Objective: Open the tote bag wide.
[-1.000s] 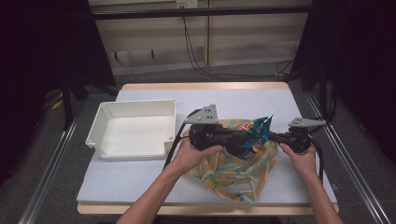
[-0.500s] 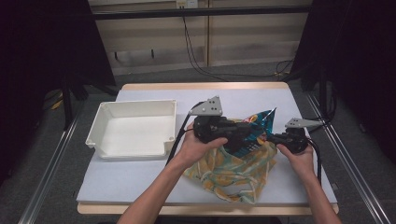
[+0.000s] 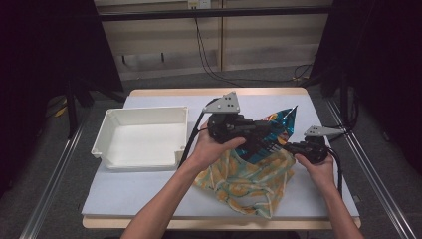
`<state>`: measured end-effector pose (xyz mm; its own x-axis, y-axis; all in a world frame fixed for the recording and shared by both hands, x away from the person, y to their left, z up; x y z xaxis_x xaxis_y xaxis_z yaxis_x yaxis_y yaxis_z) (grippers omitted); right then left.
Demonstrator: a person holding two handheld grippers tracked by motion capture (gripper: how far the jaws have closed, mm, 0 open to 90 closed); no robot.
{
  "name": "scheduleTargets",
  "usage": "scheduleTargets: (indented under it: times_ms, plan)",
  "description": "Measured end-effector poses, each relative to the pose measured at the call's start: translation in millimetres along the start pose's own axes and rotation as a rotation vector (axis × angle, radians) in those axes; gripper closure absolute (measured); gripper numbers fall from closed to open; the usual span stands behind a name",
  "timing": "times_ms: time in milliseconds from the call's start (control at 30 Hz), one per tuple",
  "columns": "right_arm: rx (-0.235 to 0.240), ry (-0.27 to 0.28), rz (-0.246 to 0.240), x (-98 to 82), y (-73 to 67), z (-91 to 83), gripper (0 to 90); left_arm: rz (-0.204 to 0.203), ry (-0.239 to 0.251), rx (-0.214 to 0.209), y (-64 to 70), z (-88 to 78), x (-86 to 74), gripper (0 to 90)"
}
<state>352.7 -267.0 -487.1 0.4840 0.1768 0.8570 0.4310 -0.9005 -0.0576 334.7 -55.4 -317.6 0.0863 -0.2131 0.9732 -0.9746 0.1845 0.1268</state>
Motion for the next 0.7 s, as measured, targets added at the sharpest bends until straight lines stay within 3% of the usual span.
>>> scheduleTargets:
  times_ms: [233, 433, 700]
  plan:
    - [0.006, 0.004, -0.003, 1.4, -1.8, 1.9, 89.7, -0.007, 0.044, -0.006, -11.7, -3.7, 10.9, 90.0]
    - [0.011, -0.004, -0.016, 1.6, -4.8, 4.0, 88.9, -0.012, 0.052, 0.003, -22.3, -10.3, 15.7, 90.0]
    - [0.010, 0.000, -0.044, 3.7, -10.7, 0.2, 88.6, -0.017, 0.078, 0.023, -27.9, -8.4, 25.8, 90.0]
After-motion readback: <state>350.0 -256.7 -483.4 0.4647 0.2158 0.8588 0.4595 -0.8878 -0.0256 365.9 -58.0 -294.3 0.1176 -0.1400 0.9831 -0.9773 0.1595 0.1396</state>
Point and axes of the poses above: each handheld gripper's, and its own axes: z roughly forward along the jaws, x roughly out of its top, y roughly to its right, the point moved 6 cm from there along z, roughly forward along the jaws, and after that the axes turned 15 degrees about -x, right-handed, at the moved point
